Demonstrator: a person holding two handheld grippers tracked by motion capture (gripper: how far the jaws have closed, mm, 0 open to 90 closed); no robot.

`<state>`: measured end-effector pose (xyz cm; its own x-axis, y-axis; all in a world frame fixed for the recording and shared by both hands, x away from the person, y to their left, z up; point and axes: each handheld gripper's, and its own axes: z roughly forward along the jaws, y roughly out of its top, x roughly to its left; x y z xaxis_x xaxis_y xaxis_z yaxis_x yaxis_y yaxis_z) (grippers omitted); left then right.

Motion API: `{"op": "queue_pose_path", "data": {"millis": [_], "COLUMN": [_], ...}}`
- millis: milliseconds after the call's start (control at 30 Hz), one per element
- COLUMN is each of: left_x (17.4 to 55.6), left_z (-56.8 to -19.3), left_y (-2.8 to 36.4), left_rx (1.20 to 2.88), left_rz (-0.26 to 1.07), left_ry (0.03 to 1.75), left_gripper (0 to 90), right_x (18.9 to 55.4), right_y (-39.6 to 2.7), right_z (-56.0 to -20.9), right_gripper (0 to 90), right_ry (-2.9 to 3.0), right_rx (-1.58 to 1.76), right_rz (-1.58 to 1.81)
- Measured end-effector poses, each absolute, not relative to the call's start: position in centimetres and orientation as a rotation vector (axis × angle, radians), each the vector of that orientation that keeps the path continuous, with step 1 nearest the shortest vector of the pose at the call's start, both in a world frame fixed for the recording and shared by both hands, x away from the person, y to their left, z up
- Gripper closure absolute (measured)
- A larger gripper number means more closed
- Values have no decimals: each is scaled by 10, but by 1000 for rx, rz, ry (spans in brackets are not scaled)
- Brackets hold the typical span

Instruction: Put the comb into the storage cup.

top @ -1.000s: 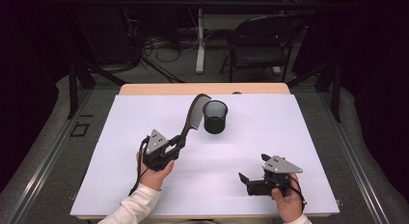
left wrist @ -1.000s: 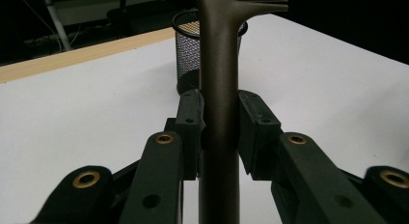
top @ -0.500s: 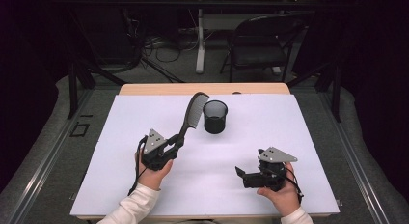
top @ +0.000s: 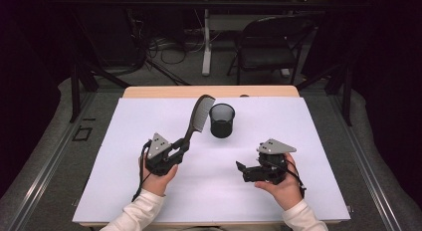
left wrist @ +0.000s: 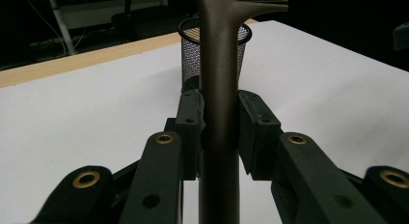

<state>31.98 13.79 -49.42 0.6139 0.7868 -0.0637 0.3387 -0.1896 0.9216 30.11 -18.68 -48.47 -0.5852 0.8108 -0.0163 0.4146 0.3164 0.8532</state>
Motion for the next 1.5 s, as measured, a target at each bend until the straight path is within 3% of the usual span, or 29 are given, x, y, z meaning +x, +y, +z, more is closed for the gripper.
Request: {"op": "queue_pose_path", "data": {"millis": [1167, 1500], "left_x": [320, 320], "left_z": [-495, -496], "left_y": [139, 139], "left_rx": [1779, 1774], "left_rz": [534, 536], "left_ry": [918, 917], "left_gripper": [721, 721], "right_x": [360, 360], "right_y": [-155, -154], "right_z": [-437, -442], "right_gripper": [9, 14], "right_ry": [2113, 2124], "right_rx": [1179, 1172], "right_rz": [1308, 1291]}}
